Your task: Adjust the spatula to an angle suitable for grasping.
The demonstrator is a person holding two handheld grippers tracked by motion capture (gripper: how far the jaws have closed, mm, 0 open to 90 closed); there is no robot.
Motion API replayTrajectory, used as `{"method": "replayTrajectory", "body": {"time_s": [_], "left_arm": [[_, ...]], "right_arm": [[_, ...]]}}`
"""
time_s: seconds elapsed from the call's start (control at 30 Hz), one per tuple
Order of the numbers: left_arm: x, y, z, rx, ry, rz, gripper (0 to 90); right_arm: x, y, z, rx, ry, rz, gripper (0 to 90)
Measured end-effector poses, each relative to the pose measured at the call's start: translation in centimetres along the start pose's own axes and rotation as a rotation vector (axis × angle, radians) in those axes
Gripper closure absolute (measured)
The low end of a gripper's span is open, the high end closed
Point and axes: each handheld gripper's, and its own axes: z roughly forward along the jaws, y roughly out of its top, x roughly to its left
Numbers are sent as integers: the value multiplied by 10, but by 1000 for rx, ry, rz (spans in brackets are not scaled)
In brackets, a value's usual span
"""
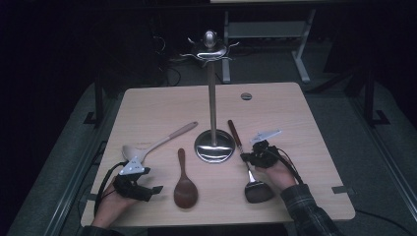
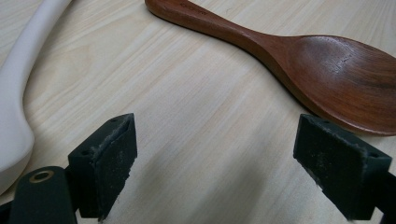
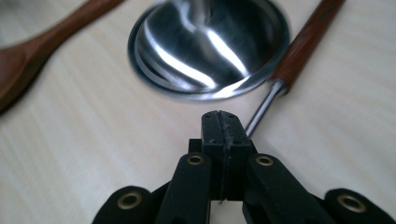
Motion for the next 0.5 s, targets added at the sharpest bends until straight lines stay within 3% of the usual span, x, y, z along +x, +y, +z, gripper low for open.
{"method": "replayTrajectory", "body": {"time_s": [0.23,0.5], "left_arm": [[1,0,-1,0,1,-1,132],[1,-1,-1,0,1,-2,132]], "right_arm": [[8,-9,5,52,15,-15,899],[10,-15,4,71,7,-20,899]]}}
